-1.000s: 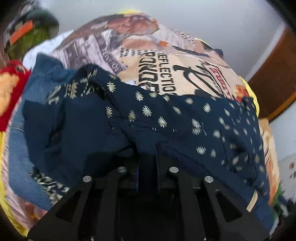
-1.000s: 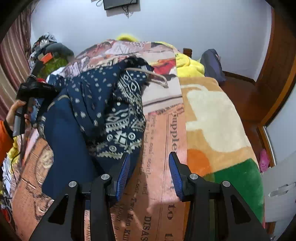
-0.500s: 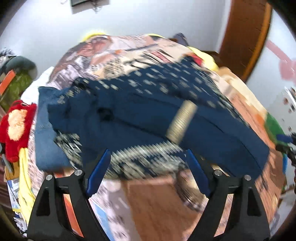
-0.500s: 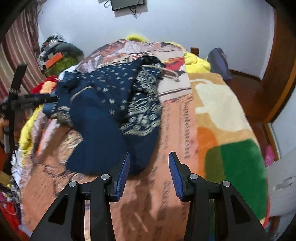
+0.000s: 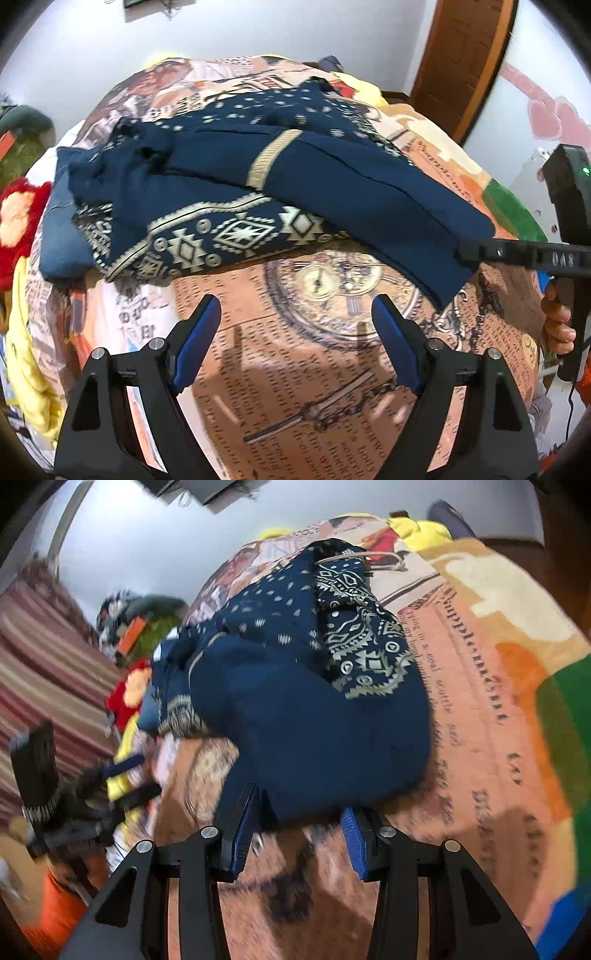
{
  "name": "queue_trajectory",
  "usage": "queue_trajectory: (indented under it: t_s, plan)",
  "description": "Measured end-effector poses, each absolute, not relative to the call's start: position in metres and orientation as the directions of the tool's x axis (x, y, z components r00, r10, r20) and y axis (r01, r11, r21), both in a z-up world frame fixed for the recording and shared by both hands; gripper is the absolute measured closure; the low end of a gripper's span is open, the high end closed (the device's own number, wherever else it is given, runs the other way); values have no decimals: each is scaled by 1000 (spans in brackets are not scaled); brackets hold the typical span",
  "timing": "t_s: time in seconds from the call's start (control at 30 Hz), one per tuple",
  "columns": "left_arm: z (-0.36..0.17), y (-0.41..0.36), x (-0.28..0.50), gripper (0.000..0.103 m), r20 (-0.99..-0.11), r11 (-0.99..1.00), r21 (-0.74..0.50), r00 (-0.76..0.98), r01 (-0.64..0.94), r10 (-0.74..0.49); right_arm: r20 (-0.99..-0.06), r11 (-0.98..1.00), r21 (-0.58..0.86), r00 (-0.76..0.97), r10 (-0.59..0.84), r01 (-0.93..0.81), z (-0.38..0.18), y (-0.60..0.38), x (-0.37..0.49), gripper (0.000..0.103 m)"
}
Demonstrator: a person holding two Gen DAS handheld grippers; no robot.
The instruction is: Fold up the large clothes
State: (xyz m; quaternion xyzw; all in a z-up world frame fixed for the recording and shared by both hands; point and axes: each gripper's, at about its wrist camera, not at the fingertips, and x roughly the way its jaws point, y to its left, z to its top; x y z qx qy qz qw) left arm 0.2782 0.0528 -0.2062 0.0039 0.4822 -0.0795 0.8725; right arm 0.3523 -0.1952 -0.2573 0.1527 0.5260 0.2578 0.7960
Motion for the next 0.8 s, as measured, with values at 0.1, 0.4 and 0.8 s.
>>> queue_trajectory:
  t_s: [0.1, 0.4, 0.8]
  plan:
    - [-208, 64, 278, 20, -842, 991, -78, 525, 108, -124, -739, 800, 570, 308, 600, -189, -265, -192, 366, 63]
    - [-210, 87, 280, 20, -829, 998, -47, 555, 36, -59, -732, 798, 498, 328, 597, -341, -242, -168, 366, 92]
    - [-174, 118, 317, 20, -745, 999, -13, 666, -30, 10, -610, 762, 465, 461, 644, -450, -149, -169, 426, 96]
